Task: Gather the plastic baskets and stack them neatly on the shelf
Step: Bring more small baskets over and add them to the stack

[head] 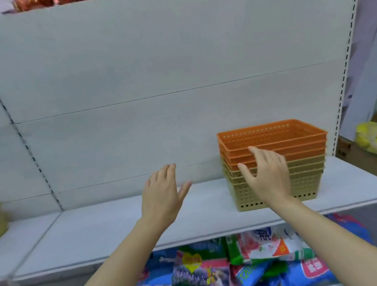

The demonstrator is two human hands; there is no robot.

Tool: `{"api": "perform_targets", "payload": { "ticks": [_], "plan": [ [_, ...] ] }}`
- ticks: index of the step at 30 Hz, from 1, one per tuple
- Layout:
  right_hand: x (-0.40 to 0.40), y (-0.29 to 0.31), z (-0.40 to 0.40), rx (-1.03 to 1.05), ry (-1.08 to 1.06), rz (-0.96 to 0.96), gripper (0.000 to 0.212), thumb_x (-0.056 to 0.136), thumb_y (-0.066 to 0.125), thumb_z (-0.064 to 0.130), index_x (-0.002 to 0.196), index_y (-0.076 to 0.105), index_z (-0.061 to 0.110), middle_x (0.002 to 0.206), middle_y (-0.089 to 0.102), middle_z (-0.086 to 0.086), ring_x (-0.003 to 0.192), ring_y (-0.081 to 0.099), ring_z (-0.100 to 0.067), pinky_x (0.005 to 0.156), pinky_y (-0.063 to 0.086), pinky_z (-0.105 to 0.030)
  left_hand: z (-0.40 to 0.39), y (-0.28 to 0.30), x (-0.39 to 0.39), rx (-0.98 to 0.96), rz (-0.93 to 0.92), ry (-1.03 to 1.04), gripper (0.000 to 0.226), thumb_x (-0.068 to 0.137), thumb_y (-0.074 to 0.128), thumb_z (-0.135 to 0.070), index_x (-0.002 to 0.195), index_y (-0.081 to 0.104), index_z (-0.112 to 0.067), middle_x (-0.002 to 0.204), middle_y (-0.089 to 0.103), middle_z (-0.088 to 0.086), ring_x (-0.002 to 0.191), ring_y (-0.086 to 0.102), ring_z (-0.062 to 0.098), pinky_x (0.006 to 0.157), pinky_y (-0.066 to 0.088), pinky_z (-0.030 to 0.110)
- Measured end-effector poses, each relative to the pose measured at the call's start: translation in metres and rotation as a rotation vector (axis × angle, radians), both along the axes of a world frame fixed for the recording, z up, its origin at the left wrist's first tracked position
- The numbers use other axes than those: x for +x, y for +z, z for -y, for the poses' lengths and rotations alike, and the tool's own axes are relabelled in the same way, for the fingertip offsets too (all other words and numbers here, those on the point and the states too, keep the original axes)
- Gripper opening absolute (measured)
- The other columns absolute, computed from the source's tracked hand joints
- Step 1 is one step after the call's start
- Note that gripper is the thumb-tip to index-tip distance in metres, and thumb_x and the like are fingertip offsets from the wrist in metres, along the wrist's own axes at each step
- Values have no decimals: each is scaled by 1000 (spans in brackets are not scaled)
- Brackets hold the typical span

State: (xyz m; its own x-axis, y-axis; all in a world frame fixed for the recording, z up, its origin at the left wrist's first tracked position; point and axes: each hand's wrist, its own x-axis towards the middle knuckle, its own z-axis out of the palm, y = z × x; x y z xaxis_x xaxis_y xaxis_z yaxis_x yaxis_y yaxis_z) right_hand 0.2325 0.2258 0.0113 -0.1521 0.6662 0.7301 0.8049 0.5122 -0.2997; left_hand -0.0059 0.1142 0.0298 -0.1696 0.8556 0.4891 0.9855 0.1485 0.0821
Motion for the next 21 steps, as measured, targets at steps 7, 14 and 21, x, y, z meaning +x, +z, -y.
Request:
{"api": "perform_targets", "payload": {
  "ticks": [7,14,21],
  "plan": [
    [-120,-9,86,43,176,76,48,85,50,47,108,70,9,94,73,-7,87,67,-29,80,50,-39,88,-7,-102,-38,-180,128,47,97,53,-45,123,62,-7,114,68,10,97,64,32,82,51,43],
    [-227,-24,135,27,406,84,45,85,48,46,96,72,9,82,73,-5,76,67,-29,74,51,-37,165,-34,-189,-19,-221,365,44,87,43,-42,89,74,-11,85,71,8,69,65,32,61,51,37],
    [-331,-43,191,-1,597,41,39,82,52,41,93,73,11,77,73,0,70,68,-24,71,52,-35,249,-58,-266,11,-178,578,42,85,41,-40,82,72,-11,82,70,8,69,65,33,61,49,37]
  ]
}}
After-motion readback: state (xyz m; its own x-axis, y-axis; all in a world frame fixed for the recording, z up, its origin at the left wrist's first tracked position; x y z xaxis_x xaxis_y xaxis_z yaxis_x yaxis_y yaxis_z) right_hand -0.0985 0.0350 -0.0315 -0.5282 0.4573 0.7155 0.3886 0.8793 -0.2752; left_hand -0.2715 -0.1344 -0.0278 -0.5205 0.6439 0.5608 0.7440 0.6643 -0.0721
